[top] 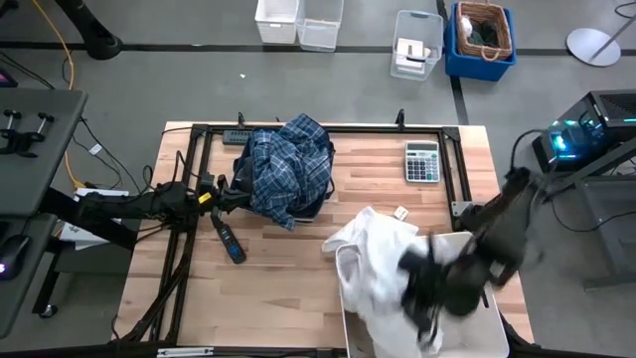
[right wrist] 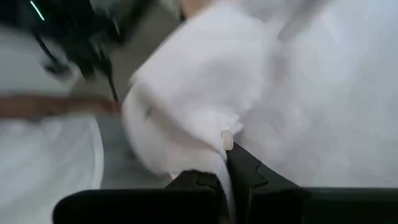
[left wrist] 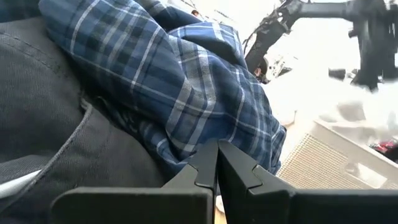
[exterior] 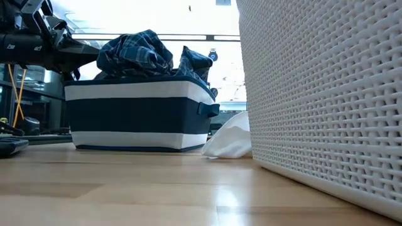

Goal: Sort clothes
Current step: Put the white long sleeve shirt into the white laundry bin, then put the white underwear into the white laundry bin

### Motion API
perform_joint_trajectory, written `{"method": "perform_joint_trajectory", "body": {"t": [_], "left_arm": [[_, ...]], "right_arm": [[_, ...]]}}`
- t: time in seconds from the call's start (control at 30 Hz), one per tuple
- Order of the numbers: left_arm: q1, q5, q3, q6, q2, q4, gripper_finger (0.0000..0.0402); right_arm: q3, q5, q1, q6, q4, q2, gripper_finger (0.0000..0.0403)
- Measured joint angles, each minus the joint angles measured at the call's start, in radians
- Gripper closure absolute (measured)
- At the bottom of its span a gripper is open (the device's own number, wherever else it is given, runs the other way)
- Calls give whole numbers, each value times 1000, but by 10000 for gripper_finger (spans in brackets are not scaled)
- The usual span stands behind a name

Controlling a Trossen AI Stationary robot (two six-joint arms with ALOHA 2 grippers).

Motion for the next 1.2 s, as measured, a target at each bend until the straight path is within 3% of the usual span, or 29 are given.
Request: {"method": "perform_joint_trajectory", "body": {"t": [0.17,0.37,0.47,0.6,0.77,0.87,1.07,1.2], "left_arm": [[0,0,0,0,0,0,401],[0,0,0,0,0,0,401],[0,0,0,0,0,0,401],[0,0,0,0,0,0,401],[0,0,0,0,0,0,401],[0,0,0,0,0,0,401],[0,0,0,0,0,0,401],[0,0,0,0,0,0,401]], "right_arm": [[-288,-224,54,139,334,84,402],[-495,-239,8,342,277,100,398],[-565,-335,-23,330,277,108,362],[-573,-456,-54,231,295,103,280],[-472,-597,-83,137,278,95,177],[-359,-670,-99,94,221,94,137],[-88,-636,-149,36,54,94,113],[74,-599,-269,-41,34,94,112]]}}
